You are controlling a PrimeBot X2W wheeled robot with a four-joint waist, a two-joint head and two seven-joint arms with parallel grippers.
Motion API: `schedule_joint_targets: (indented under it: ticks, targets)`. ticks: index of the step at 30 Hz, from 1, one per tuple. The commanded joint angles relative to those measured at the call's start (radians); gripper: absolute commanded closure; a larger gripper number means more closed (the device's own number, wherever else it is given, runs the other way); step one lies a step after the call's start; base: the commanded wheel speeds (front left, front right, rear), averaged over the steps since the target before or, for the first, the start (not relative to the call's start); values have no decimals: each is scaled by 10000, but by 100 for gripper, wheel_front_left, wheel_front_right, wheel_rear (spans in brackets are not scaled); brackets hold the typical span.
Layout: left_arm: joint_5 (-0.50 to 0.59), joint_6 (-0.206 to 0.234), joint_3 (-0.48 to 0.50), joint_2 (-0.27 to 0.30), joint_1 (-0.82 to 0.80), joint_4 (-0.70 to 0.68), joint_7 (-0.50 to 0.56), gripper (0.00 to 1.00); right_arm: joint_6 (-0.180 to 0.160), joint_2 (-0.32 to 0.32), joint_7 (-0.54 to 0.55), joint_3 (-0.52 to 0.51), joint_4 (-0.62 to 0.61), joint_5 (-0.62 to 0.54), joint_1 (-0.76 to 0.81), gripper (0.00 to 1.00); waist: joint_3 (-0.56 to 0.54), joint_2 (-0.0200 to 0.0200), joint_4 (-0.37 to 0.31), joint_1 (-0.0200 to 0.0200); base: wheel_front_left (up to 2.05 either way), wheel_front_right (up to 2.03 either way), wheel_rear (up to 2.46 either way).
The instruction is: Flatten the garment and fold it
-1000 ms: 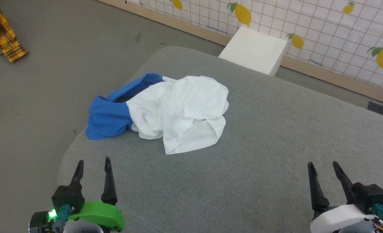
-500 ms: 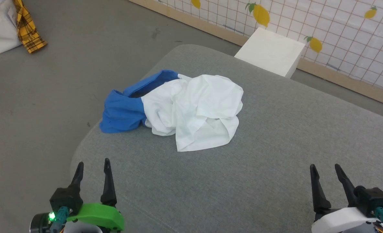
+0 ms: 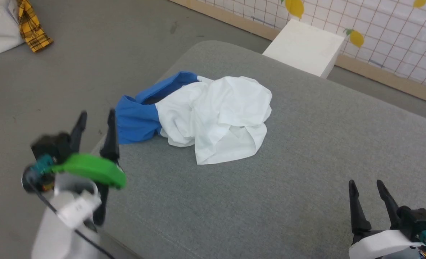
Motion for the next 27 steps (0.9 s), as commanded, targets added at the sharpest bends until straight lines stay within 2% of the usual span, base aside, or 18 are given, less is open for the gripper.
schedule_joint_targets:
  ticks: [1,3,5,11,19,27]
  targets:
    - [-326,-110,17,155,-583,272,273,0,-15,3,-99,-42,11,-90,-125,0,226,61,-180,0,0,0,0]
    - [-790,-194,8,329,-1277,727,750,0,-15,3,-79,-62,-26,-149,-201,0,436,62,-337,0,0,0,0]
    - [-1598,-267,24,565,-2205,1611,1667,0,-15,3,13,-15,-138,-264,-341,0,816,62,-757,0,0,0,0]
    - [-2628,-301,-82,917,-3347,3134,3347,0,-15,3,221,-43,-424,-448,-491,0,1491,62,-1655,0,0,0,0]
    - [-3057,-169,-190,1202,-3933,4828,5051,0,-15,3,387,79,-763,-584,-599,0,2101,62,-2552,0,0,0,0]
    - [-3017,-190,-705,885,-3857,5822,5592,0,-15,3,496,90,-1040,-628,-682,0,2672,62,-2750,0,0,0,0]
